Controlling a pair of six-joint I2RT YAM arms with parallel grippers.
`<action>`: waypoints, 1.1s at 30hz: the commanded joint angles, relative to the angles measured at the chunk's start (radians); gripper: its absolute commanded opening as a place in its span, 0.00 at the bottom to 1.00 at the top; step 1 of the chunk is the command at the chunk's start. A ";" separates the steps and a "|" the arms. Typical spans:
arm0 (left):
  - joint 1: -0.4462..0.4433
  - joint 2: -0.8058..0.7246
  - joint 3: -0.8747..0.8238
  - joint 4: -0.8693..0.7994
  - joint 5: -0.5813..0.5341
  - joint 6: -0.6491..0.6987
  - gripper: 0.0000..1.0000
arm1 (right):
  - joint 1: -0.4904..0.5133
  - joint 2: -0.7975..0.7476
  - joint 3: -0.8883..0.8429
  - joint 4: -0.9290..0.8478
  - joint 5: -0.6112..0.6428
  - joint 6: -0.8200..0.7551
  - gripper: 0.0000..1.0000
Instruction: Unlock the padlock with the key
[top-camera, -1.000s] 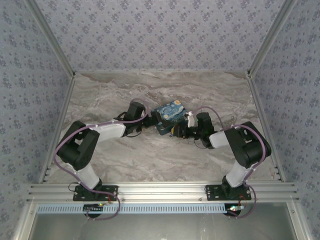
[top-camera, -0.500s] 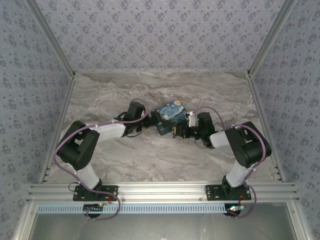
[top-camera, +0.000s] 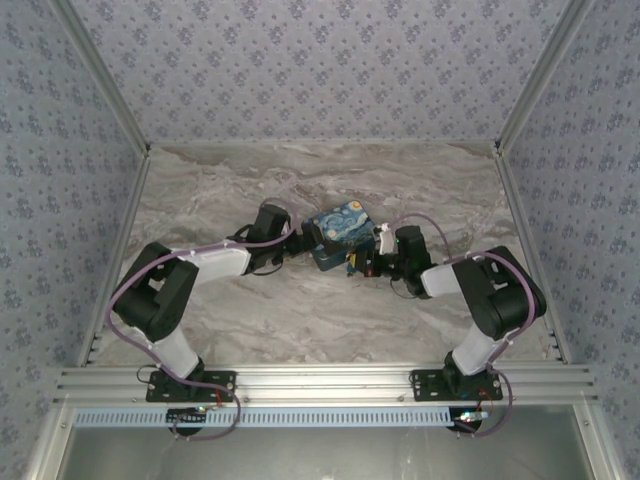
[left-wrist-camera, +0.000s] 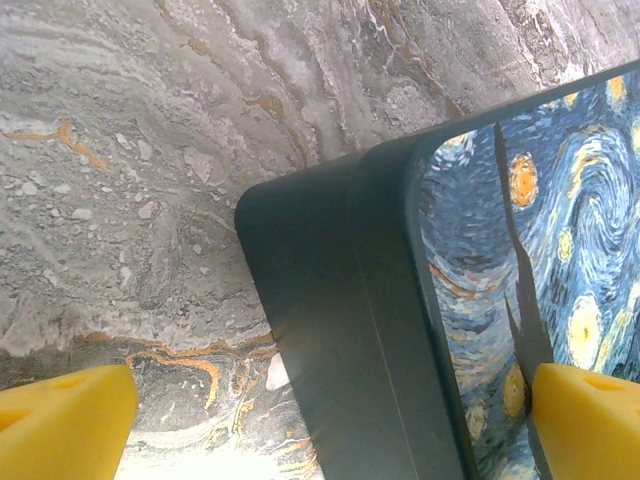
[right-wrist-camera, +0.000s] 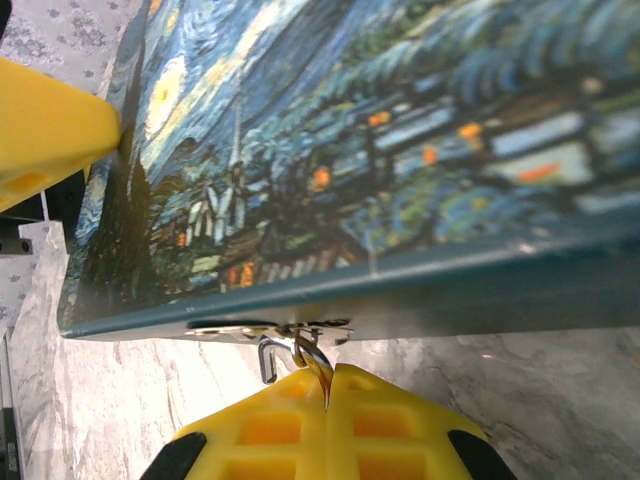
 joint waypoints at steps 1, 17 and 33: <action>-0.010 0.005 -0.038 -0.100 -0.025 0.007 0.99 | -0.019 -0.035 -0.017 0.007 0.046 0.054 0.00; -0.017 0.009 -0.050 -0.093 -0.027 0.001 0.99 | -0.034 -0.102 -0.054 0.078 0.079 0.192 0.00; -0.006 -0.033 -0.065 -0.127 -0.054 0.008 0.99 | -0.056 -0.293 -0.090 -0.136 0.157 0.164 0.00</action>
